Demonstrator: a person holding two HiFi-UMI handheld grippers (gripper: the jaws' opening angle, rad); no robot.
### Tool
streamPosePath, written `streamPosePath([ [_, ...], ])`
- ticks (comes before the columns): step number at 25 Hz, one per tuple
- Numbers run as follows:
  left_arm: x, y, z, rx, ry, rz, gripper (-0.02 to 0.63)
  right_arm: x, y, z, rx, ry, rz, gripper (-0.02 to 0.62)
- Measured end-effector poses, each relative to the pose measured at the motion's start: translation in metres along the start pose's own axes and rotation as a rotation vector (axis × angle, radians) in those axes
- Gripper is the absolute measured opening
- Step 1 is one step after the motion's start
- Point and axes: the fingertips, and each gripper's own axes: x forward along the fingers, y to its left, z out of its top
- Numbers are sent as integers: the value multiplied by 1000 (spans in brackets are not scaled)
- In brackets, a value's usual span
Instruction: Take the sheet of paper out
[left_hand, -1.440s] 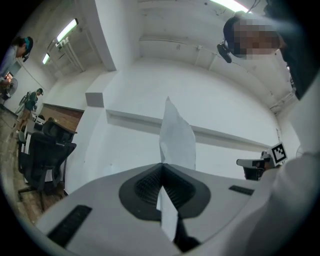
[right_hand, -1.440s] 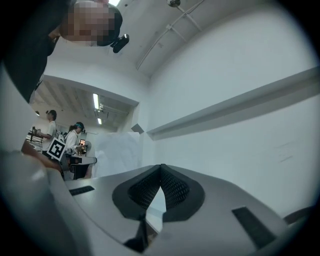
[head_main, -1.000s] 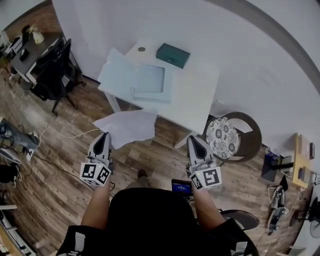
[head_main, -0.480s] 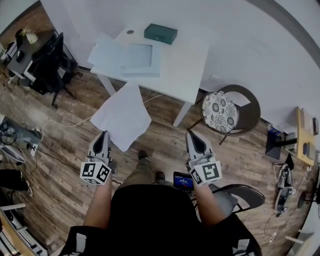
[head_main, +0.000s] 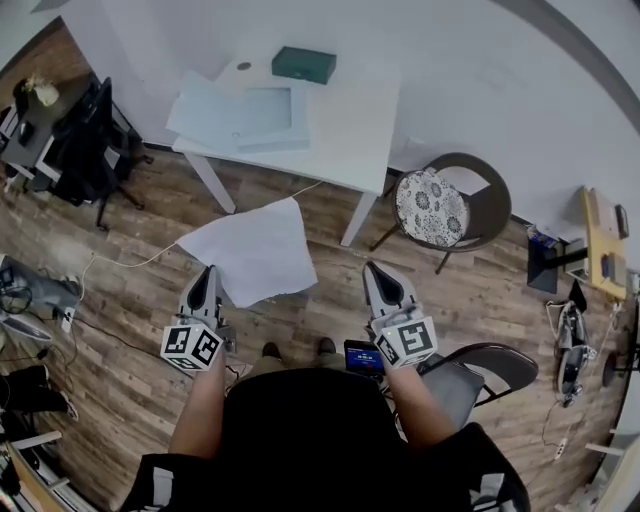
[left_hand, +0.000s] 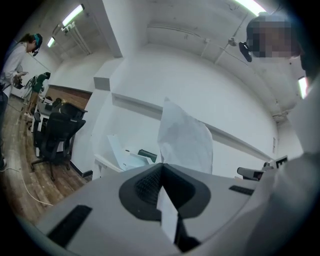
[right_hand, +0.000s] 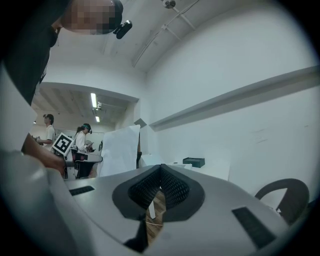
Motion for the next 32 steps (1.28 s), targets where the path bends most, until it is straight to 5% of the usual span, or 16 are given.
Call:
streamPosePath([
  [11, -26, 69, 22, 30, -18, 18, 3, 51, 47, 3, -12, -18, -19, 11],
  [32, -13, 54, 18, 40, 18, -35, 4, 52, 36, -6, -6, 16, -31, 11],
])
